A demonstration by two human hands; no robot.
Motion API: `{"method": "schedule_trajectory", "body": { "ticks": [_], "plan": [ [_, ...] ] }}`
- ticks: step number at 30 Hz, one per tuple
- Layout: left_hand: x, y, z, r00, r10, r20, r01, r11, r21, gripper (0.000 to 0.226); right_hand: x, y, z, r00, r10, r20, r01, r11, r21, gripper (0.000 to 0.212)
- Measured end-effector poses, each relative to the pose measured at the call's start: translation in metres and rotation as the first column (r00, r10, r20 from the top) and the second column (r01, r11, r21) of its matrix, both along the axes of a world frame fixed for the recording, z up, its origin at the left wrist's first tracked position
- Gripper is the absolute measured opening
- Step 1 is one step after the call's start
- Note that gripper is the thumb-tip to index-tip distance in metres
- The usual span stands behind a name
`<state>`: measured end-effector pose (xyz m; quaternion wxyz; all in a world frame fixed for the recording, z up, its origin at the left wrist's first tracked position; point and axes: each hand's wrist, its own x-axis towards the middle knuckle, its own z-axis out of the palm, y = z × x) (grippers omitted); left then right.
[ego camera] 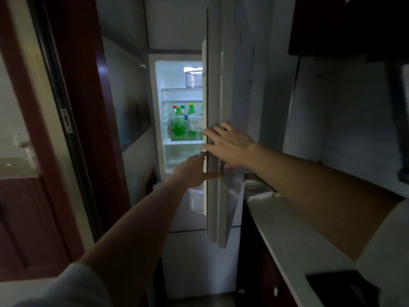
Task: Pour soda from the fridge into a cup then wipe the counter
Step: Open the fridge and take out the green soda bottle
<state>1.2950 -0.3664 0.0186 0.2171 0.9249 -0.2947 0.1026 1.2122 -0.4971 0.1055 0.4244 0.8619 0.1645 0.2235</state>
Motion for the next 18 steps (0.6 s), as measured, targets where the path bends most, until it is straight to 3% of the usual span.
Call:
{"method": "schedule_trajectory", "body": {
  "ticks": [3, 5, 13, 18],
  "plan": [
    [-0.007, -0.016, 0.004, 0.997, -0.063, 0.035, 0.063, 0.998, 0.024, 0.087, -0.019, -0.017, 0.002, 0.999, -0.039, 0.011, 0.038, 0.998, 0.051, 0.060],
    [-0.012, -0.030, 0.006, 0.995, -0.085, 0.049, 0.084, 0.996, 0.022, 0.085, -0.030, -0.028, 0.002, 0.996, -0.084, 0.015, 0.082, 0.995, 0.062, 0.074],
    [-0.035, -0.099, 0.010, 0.985, -0.065, 0.161, 0.050, 0.994, 0.092, 0.083, -0.063, -0.078, -0.003, 0.971, -0.227, 0.071, 0.222, 0.973, 0.065, 0.093],
    [-0.042, -0.135, 0.015, 0.993, -0.060, 0.106, 0.050, 0.994, 0.095, 0.077, -0.079, -0.120, -0.005, 0.963, -0.254, 0.085, 0.249, 0.966, 0.064, 0.074]
  ]
}}
